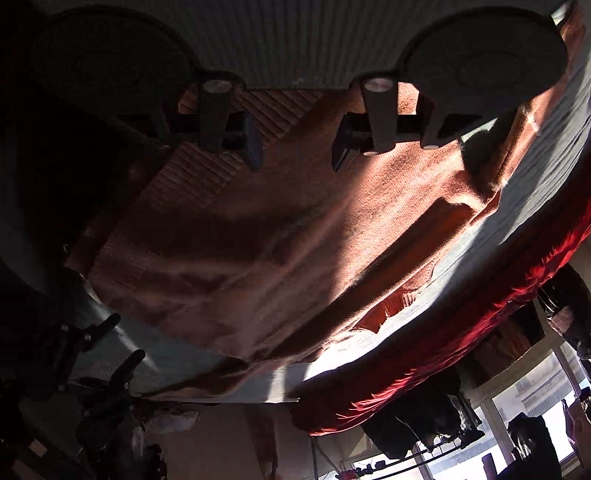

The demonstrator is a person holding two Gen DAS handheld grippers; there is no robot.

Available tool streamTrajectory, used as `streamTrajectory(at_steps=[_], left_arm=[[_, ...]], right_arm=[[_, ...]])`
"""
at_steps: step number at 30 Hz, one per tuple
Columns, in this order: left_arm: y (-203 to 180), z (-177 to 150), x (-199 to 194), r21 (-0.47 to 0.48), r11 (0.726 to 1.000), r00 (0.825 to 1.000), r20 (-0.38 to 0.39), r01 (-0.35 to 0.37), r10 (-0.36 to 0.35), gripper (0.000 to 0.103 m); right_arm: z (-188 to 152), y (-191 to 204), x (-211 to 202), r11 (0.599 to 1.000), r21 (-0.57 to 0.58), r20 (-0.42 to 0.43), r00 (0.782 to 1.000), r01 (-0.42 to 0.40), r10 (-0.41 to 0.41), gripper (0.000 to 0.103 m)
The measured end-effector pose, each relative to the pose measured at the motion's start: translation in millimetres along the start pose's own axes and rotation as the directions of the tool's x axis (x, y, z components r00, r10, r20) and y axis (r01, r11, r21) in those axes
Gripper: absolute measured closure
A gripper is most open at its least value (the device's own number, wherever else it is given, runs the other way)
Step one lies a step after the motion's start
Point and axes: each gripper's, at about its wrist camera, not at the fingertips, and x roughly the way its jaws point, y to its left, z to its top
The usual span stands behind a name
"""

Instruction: Fold clothes

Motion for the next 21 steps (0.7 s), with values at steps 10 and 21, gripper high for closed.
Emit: streamTrajectory(at_steps=[10, 21], left_arm=[[-89, -27, -7, 0.286, 0.953, 0.994, -0.011, -0.103, 0.111, 0.050], [-91, -49, 10, 0.365, 0.912, 0.976, -0.037, -0.187, 0.214, 0.044]], right_arm=[[-12, 88, -13, 0.993, -0.089, 0.033, 0.996, -0.076, 0.079, 0.027], [-19, 109, 14, 0.982, -0.136, 0.037, 0.991, 0.129, -0.125, 0.033]])
